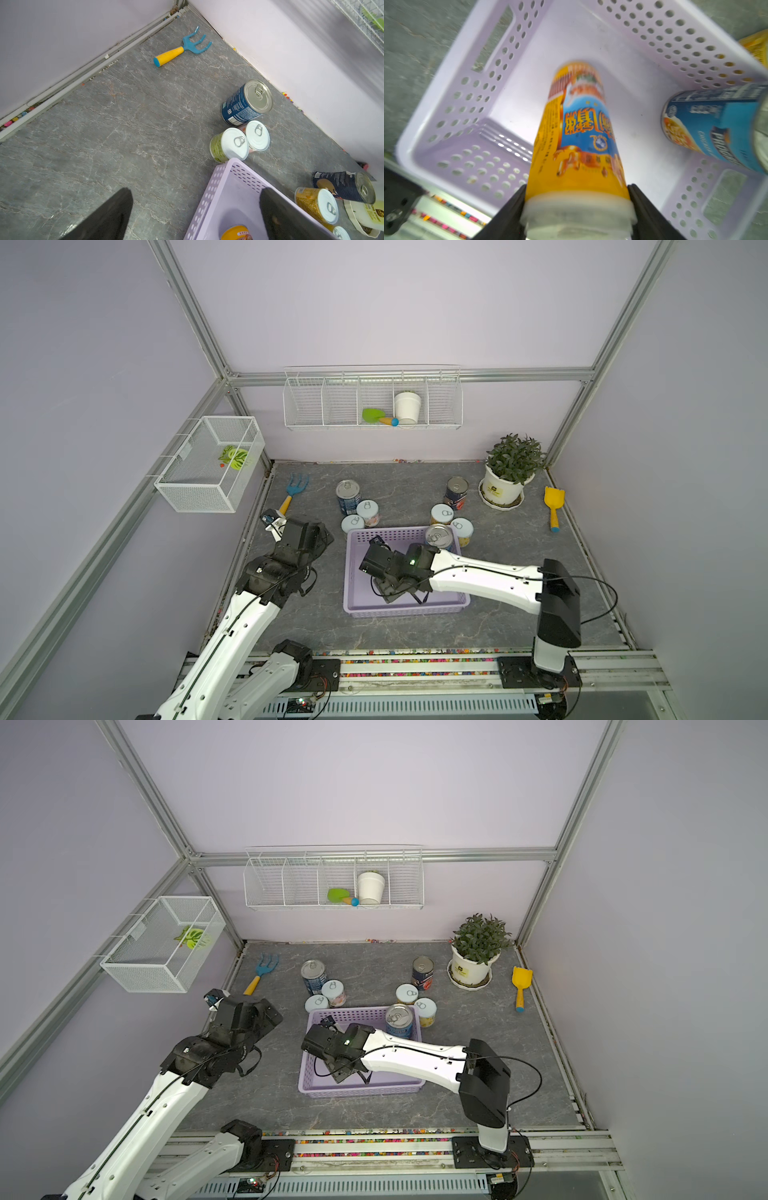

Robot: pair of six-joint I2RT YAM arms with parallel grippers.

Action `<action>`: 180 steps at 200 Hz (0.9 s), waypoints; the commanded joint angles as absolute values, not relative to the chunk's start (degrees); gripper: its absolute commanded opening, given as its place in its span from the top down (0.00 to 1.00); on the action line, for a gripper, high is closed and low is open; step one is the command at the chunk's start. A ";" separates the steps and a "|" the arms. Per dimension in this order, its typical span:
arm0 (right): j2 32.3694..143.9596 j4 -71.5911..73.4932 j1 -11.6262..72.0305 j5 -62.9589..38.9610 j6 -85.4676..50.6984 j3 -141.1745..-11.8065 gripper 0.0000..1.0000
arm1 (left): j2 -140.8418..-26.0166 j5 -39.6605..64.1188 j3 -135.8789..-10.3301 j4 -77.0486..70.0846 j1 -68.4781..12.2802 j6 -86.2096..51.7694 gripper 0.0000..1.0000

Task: Put the canned food in the basket
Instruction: Adjust the canned food in the basket.

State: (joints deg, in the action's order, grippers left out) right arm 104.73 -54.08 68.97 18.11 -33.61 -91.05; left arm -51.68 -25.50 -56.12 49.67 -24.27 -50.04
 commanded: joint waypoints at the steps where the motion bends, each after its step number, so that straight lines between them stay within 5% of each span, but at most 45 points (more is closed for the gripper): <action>1: 101.89 -53.55 69.16 19.09 -33.52 -92.32 0.55 | -52.56 -24.04 -55.63 48.70 -23.91 -48.40 0.00; 180: 126.57 -56.12 60.68 17.35 -26.98 -123.88 0.56 | -47.01 -28.91 -54.57 50.63 -23.91 -51.55 0.00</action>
